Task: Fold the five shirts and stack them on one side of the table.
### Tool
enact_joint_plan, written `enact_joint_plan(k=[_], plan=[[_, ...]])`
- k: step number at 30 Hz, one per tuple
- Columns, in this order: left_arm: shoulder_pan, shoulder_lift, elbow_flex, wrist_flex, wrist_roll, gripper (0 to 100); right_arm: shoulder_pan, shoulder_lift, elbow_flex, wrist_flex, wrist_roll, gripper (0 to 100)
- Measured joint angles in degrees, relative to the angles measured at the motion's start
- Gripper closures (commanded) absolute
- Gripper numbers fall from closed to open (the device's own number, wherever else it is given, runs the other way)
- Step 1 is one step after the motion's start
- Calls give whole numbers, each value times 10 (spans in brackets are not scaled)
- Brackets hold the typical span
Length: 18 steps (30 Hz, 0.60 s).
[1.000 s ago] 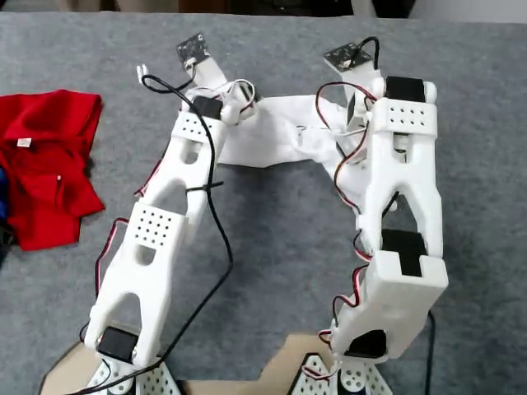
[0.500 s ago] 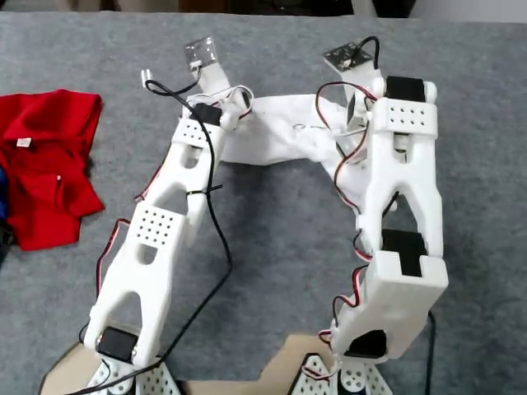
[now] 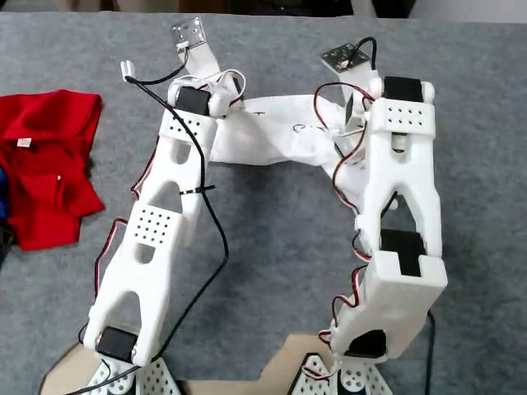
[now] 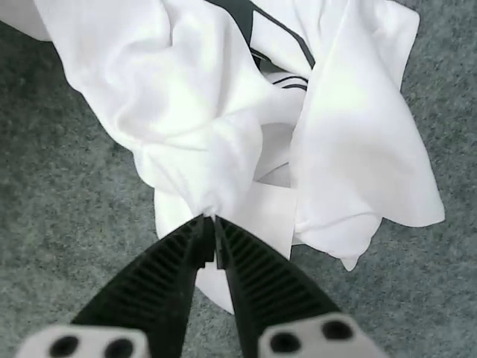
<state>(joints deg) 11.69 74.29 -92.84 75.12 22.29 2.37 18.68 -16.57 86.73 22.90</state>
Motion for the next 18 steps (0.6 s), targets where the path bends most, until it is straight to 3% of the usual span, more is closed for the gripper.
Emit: enact_joint_plan(k=[8, 13, 18], plan=[[-9, -55, 0, 165, 0, 981, -2, -17, 6, 1, 15, 993], [-40, -104, 0, 232, 0, 981, -41, -80, 47, 23, 44, 988], [-76, -136, -1, 250, 0, 981, -80, -142, 127, 23, 69, 852]])
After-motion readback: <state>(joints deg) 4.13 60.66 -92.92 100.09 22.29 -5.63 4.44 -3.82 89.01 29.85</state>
